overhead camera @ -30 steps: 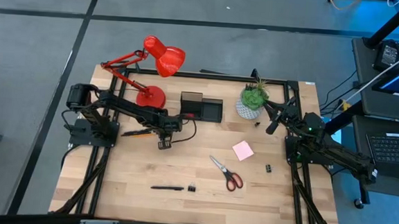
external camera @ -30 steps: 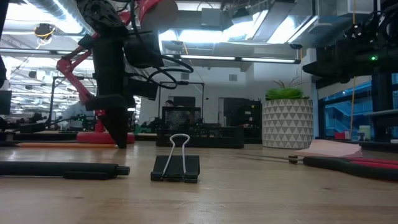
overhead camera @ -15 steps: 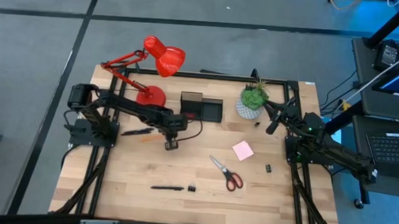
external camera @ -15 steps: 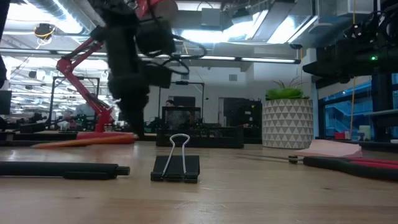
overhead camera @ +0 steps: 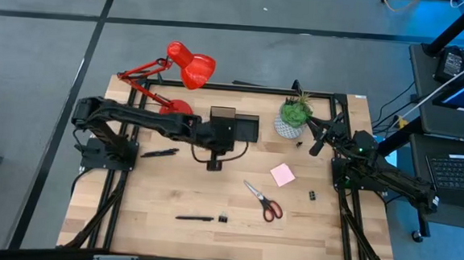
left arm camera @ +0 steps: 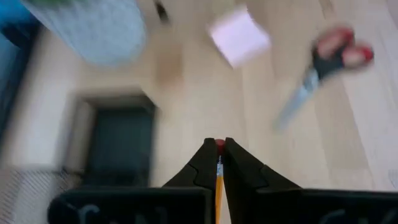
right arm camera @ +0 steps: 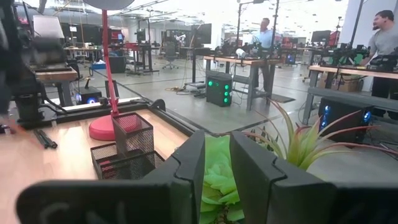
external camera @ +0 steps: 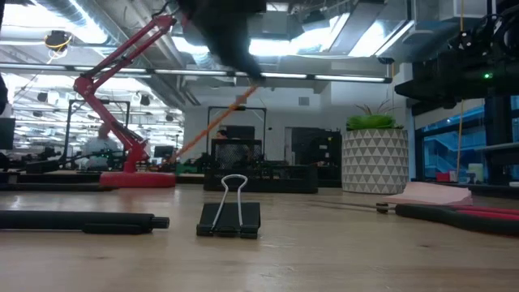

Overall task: Pick and place office supplies into organizer
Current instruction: Put the pencil into the desk organizer

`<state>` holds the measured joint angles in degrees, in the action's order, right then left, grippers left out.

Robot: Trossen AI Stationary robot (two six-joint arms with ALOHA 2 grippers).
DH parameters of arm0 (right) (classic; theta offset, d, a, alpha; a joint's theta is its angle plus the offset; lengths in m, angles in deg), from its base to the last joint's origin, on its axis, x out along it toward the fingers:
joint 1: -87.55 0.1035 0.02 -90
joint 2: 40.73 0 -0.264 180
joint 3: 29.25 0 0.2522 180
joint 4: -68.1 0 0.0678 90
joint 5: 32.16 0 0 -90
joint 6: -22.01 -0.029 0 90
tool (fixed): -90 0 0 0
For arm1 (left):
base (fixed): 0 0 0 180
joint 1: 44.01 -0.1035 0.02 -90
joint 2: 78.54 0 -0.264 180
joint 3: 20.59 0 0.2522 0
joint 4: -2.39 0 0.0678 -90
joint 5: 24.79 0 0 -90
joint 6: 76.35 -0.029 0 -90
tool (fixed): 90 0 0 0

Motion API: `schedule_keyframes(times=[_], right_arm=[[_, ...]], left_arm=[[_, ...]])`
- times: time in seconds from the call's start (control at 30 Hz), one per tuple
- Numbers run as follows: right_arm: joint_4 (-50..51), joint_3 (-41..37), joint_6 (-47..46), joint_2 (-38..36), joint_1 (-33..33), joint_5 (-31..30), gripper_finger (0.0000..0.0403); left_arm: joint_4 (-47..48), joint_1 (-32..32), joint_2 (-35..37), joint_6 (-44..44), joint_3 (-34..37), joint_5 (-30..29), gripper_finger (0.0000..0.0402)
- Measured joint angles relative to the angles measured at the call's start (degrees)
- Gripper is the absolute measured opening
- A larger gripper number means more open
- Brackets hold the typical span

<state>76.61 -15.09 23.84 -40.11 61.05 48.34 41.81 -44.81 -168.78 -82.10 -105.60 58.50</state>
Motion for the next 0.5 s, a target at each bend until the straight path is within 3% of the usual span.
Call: schedule_keyframes(times=[0.4,0.5], right_arm=[[0.0,0.0,0.1,0.0,0.0,0.0,0.008],[0.0,0.0,0.1,0.0,0.0,0.0,0.008]], left_arm=[[-11.6,-3.2,7.6,-4.7,-1.5,-13.1,0.0008],[-11.7,-5.3,7.6,-5.1,-1.5,-13.3,0.0009]])
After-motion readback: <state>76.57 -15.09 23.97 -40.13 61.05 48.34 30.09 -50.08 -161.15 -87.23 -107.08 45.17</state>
